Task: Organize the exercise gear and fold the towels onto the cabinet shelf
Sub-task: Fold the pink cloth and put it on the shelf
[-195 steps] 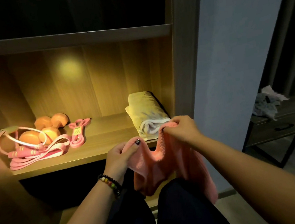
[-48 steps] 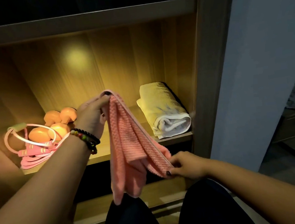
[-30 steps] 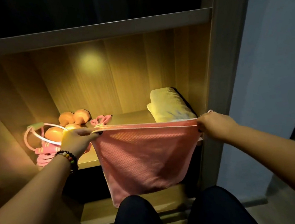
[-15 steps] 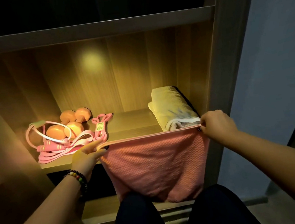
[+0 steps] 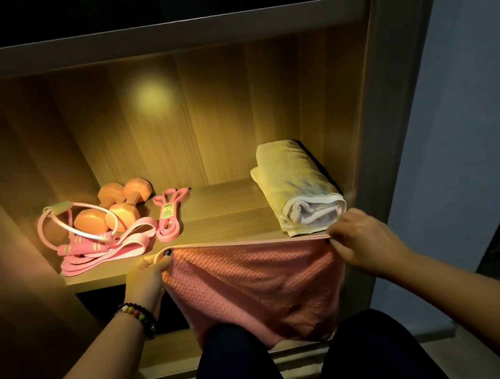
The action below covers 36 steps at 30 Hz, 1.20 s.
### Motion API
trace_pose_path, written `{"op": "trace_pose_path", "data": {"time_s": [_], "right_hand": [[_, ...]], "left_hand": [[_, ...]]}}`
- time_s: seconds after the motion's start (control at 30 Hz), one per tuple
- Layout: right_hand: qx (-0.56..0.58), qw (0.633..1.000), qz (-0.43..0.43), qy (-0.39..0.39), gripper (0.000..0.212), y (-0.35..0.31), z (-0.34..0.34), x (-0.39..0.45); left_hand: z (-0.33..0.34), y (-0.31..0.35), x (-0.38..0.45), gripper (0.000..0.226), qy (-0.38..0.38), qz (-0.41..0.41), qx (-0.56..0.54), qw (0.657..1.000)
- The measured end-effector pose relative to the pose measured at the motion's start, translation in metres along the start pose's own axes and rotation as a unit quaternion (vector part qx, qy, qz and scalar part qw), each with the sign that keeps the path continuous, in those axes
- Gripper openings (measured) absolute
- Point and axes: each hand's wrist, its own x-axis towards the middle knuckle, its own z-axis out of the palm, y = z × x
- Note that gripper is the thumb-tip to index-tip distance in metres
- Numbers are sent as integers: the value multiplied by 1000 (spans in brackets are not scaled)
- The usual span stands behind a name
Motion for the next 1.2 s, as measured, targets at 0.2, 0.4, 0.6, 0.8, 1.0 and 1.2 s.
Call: {"op": "trace_pose_path", "data": {"time_s": [0.2, 0.4, 0.6, 0.8, 1.0, 1.2], "right_hand": [[223, 968, 69, 97, 21, -13, 0, 5], [200, 974, 99, -36, 23, -13, -3, 6], [128, 942, 117, -288, 22, 2, 11, -10], [157, 954, 184, -179, 13, 3, 0, -7], [187, 940, 283, -40, 12, -2, -2, 16], [323, 862, 372, -124, 15, -17, 6, 16]], "left_hand": [[0, -4, -8, 13, 64, 2, -39, 997], [-8, -7, -7, 7, 89, 29, 20, 995], [-12, 1, 0, 7, 98, 53, 82, 990], [-14, 3, 4, 15, 94, 49, 118, 987], [16, 8, -15, 12, 95, 85, 169, 977], [58, 15, -32, 22, 55, 23, 100, 993]]}}
